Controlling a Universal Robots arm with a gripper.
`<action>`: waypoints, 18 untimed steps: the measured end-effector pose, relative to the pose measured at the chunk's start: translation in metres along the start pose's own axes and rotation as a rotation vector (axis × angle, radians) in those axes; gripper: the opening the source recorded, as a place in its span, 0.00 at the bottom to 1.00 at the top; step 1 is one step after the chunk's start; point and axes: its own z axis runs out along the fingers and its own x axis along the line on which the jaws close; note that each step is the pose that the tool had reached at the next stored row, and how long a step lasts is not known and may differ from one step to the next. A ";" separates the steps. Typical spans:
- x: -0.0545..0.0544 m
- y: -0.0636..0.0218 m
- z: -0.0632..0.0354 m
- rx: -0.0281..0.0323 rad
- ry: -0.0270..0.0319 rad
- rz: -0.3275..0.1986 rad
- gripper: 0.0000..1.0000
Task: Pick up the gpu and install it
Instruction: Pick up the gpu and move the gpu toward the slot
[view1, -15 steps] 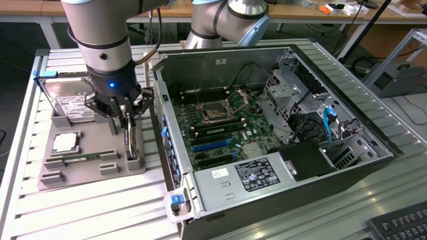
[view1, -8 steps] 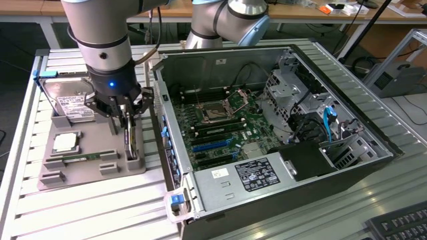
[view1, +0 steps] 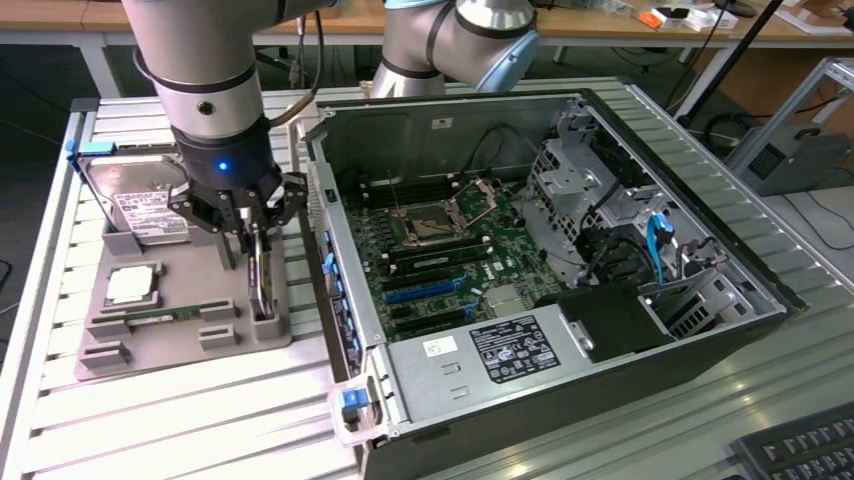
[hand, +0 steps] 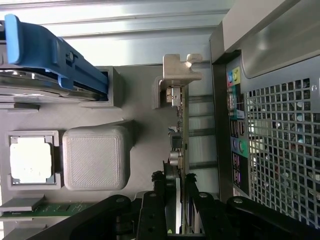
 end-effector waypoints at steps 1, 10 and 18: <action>0.000 0.0000 -0.0004 0.0001 0.0001 0.000 0.27; 0.000 0.0001 -0.0045 -0.0001 -0.0001 0.000 0.27; 0.000 0.0001 -0.0072 0.0001 0.0001 0.000 0.27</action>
